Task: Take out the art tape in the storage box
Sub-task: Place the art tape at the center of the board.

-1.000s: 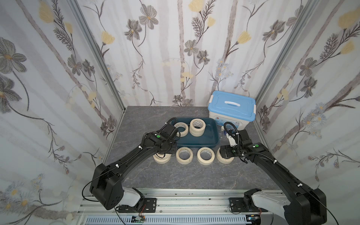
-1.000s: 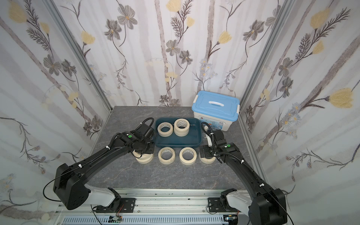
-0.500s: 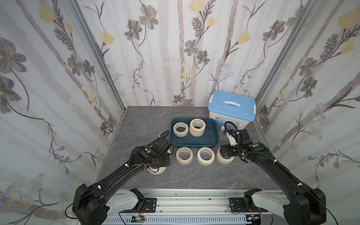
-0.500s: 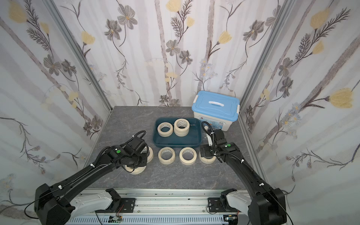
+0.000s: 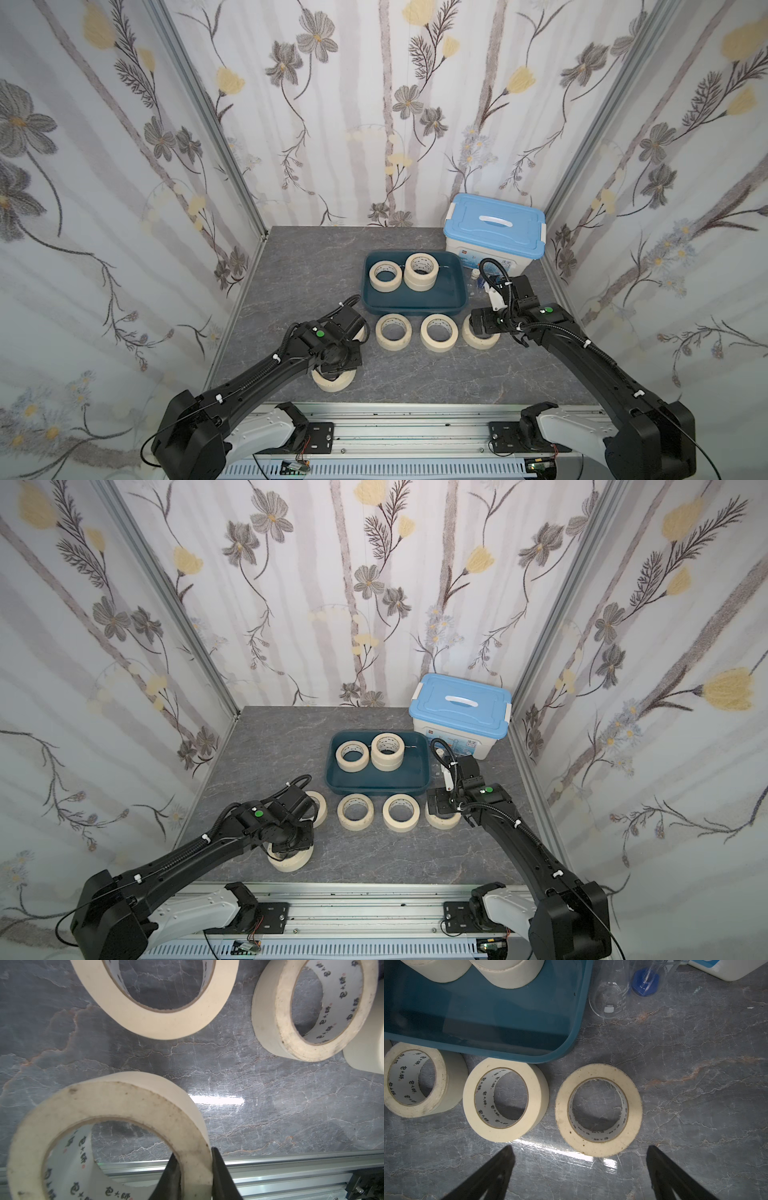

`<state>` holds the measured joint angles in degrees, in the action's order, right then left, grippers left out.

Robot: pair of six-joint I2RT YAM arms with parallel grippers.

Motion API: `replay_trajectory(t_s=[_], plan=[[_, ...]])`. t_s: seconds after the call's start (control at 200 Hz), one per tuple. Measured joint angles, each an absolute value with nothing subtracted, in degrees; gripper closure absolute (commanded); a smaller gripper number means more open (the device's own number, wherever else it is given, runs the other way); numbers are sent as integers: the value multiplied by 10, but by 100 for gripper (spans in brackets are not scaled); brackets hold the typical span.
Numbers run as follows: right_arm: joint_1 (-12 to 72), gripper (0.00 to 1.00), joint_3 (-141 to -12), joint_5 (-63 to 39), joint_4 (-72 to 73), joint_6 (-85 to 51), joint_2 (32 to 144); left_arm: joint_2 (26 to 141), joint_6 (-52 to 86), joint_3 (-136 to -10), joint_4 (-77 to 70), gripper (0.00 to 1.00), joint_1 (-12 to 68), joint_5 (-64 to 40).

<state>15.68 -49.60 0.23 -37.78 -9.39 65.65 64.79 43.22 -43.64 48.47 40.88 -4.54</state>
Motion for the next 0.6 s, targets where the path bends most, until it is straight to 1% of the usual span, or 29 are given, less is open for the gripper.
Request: replay_trajectory(t_s=[0.28, 0.6], plan=[[155, 0, -496, 2, -376, -94, 657, 670, 447, -410, 439, 86, 409, -58], [155, 0, -496, 2, -376, -94, 660, 693, 448, -389, 417, 85, 409, -45]])
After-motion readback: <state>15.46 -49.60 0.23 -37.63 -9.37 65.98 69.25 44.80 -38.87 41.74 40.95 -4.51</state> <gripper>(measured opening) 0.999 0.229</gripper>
